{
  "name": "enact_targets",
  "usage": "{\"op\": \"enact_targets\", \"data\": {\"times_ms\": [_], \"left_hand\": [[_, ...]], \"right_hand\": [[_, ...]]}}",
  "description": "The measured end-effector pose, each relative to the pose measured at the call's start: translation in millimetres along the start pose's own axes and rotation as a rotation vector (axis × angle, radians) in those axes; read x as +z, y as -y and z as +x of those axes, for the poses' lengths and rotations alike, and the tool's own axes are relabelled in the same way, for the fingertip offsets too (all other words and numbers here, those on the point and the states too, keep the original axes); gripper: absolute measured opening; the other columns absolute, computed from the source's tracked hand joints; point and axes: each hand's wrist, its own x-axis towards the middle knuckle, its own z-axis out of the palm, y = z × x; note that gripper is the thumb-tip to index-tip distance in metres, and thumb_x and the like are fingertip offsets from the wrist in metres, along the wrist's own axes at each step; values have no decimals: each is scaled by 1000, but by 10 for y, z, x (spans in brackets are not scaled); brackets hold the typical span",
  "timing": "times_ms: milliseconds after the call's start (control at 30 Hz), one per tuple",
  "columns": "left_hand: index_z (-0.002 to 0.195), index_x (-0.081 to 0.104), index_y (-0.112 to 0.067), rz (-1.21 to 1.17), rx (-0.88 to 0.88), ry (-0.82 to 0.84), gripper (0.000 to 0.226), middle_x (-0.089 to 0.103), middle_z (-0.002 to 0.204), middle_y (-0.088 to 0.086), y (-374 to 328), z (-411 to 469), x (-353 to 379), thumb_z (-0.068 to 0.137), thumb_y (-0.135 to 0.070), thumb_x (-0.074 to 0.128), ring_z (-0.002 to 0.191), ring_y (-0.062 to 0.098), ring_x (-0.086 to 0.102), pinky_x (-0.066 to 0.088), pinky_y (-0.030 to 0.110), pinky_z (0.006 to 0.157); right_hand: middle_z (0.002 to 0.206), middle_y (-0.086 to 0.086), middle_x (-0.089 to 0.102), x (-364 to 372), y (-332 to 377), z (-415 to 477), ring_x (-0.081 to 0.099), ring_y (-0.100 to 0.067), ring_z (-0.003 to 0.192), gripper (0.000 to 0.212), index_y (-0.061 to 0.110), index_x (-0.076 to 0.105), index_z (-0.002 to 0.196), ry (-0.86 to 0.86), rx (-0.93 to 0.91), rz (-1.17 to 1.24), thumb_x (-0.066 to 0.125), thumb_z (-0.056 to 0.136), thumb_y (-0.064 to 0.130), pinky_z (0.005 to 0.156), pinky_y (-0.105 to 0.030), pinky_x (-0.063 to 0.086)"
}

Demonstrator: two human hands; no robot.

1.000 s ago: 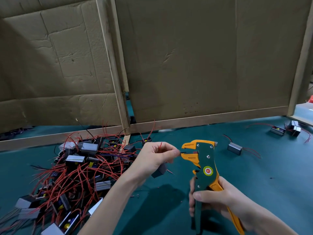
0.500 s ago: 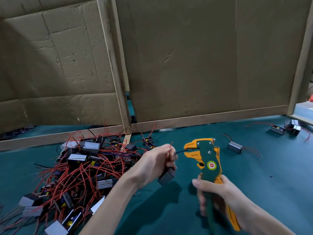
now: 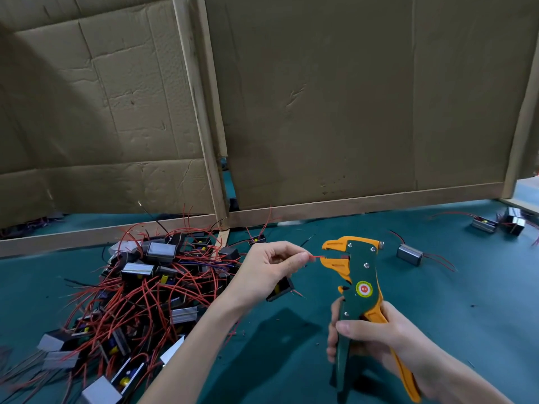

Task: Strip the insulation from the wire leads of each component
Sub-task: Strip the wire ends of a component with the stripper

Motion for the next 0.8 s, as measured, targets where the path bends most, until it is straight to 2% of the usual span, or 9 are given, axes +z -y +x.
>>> {"op": "enact_targets", "data": {"times_ms": [33, 167, 300, 400, 533, 800], "left_hand": [[86, 74, -17, 2, -3, 7, 12, 56, 56, -18, -11, -4, 10, 89, -21, 64, 58, -1, 45, 42, 20, 65], [81, 74, -20, 18, -13, 8, 14, 51, 55, -15, -47, -16, 25, 90, -22, 63, 59, 4, 41, 36, 15, 61], [76, 74, -27, 4, -41, 31, 19, 48, 56, -13, -57, -18, 30, 90, -22, 63, 61, 8, 41, 37, 33, 67], [77, 75, -27, 1, -61, 34, 19, 49, 55, -14, -67, -18, 24, 91, -22, 63, 66, 11, 45, 43, 40, 72], [76, 75, -30, 6, -83, 42, 22, 57, 59, -15, -78, -23, 15, 92, -21, 61, 67, 12, 51, 45, 33, 73], [71, 74, -28, 14, -98, 35, 20, 54, 61, -1, -110, -22, 15, 88, -22, 66, 65, 19, 49, 38, 34, 68]], "right_hand": [[80, -29, 62, 1, -2, -1, 63, -40, 74, 29, 1, 67, 83, 7, 4, -3, 82, 62, 16, 72, -44, 54], [80, -30, 62, 10, 9, -12, 62, -42, 73, 30, 2, 66, 82, 21, 10, -26, 83, 62, 16, 72, -44, 54], [79, -30, 62, 24, 22, -18, 62, -42, 73, 28, 3, 67, 81, 10, 12, -44, 82, 63, 17, 72, -43, 54], [79, -30, 62, 34, 38, -25, 62, -41, 73, 22, 3, 67, 80, 3, 8, -54, 80, 67, 15, 70, -41, 54], [76, -29, 61, 41, 41, -35, 62, -40, 70, 14, 3, 66, 77, -13, 4, -52, 75, 69, 10, 67, -41, 54], [71, -26, 61, 60, 41, -48, 62, -37, 66, 27, 9, 67, 72, -8, 14, -106, 84, 59, 25, 64, -40, 55]]}}
